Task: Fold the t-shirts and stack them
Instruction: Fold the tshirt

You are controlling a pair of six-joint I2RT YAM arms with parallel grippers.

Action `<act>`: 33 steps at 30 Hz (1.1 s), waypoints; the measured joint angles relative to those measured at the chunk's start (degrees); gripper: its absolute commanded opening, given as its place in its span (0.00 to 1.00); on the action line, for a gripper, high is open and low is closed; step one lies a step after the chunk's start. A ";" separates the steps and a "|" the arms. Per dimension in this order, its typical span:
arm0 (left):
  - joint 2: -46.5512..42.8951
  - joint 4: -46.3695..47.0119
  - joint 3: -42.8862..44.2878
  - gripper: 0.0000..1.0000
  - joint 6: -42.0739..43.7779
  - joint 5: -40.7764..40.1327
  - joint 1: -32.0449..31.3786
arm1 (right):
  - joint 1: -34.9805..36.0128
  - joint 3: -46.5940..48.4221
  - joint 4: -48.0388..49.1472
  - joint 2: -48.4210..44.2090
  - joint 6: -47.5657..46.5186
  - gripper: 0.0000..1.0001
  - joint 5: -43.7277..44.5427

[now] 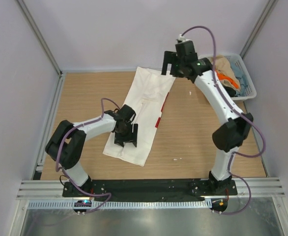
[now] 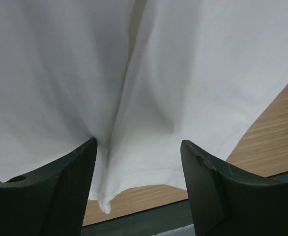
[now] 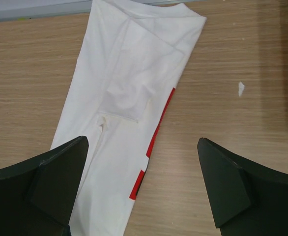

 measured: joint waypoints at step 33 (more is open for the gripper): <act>-28.98 11.32 -10.27 0.54 -14.38 12.50 3.98 | -0.28 -26.40 1.14 -2.62 -2.60 0.73 -12.96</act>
